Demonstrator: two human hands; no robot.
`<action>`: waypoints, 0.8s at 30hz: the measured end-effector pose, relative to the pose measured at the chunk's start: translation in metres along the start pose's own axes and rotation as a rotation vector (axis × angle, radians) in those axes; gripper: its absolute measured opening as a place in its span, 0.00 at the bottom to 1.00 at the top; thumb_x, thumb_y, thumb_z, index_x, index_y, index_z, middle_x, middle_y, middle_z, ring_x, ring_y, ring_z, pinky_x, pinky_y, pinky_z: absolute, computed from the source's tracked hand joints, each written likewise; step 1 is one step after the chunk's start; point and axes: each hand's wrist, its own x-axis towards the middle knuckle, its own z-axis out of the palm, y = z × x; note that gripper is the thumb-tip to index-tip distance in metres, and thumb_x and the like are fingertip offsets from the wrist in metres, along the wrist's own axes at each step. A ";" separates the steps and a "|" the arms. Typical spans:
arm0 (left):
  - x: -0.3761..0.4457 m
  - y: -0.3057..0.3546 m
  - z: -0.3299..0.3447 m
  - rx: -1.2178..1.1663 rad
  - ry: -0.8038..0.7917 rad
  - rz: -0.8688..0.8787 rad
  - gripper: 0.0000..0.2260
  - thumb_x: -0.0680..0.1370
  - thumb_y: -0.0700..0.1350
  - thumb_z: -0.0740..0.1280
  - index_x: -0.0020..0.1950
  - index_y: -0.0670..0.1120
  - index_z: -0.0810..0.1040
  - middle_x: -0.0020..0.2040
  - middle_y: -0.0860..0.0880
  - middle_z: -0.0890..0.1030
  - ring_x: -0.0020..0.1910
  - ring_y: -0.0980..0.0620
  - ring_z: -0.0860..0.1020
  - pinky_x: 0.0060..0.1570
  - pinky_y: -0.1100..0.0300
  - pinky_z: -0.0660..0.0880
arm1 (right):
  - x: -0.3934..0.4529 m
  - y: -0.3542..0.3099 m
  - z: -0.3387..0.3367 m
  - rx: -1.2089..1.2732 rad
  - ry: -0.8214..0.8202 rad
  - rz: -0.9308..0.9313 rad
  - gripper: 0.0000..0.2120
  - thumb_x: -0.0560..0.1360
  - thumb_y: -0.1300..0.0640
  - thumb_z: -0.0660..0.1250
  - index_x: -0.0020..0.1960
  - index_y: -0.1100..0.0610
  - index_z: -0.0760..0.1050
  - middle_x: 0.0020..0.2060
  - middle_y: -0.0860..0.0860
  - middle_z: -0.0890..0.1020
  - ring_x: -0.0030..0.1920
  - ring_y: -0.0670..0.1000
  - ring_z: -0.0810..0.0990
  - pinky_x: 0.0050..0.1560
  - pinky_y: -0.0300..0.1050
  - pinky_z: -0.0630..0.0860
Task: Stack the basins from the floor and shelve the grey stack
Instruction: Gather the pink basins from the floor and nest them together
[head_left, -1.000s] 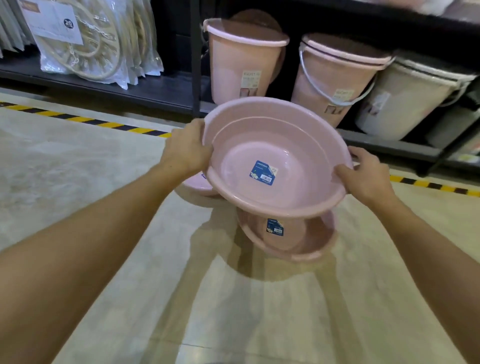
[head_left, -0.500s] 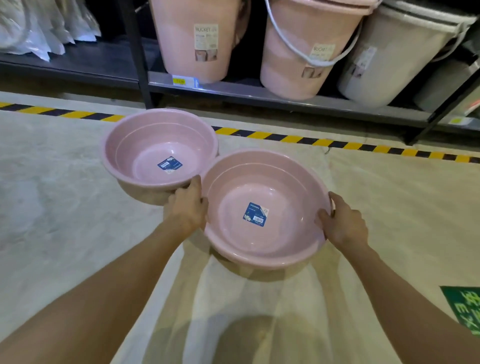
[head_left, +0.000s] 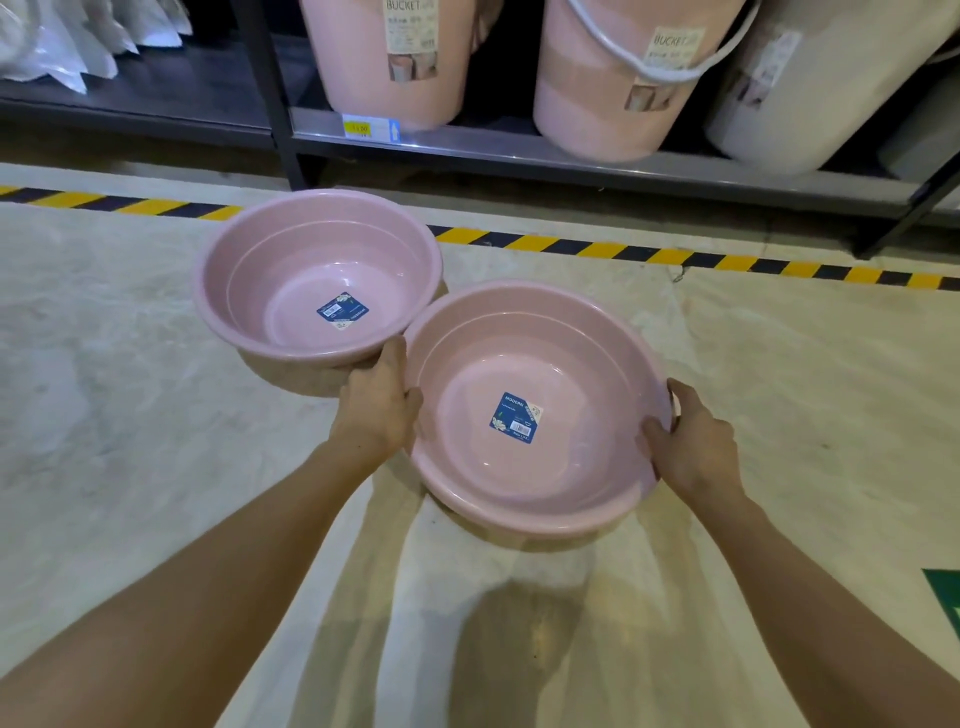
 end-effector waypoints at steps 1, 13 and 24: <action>-0.001 0.000 0.000 -0.024 -0.001 0.002 0.21 0.76 0.41 0.68 0.68 0.44 0.67 0.61 0.37 0.78 0.60 0.33 0.75 0.58 0.42 0.74 | 0.000 0.000 0.000 0.014 -0.004 0.015 0.27 0.75 0.54 0.65 0.73 0.49 0.66 0.46 0.60 0.83 0.46 0.63 0.78 0.44 0.50 0.71; -0.008 0.004 -0.001 -0.186 -0.053 -0.053 0.34 0.74 0.37 0.68 0.77 0.52 0.61 0.68 0.44 0.76 0.63 0.36 0.75 0.60 0.47 0.73 | 0.000 -0.005 0.000 0.161 0.003 0.023 0.35 0.66 0.52 0.64 0.73 0.56 0.68 0.50 0.60 0.83 0.47 0.62 0.77 0.46 0.48 0.67; 0.010 0.035 -0.030 -0.202 0.012 -0.083 0.33 0.75 0.39 0.68 0.78 0.52 0.59 0.67 0.44 0.77 0.62 0.39 0.77 0.54 0.58 0.68 | 0.029 -0.034 -0.042 0.172 0.064 -0.008 0.30 0.72 0.60 0.68 0.73 0.54 0.68 0.53 0.61 0.83 0.53 0.65 0.79 0.51 0.53 0.73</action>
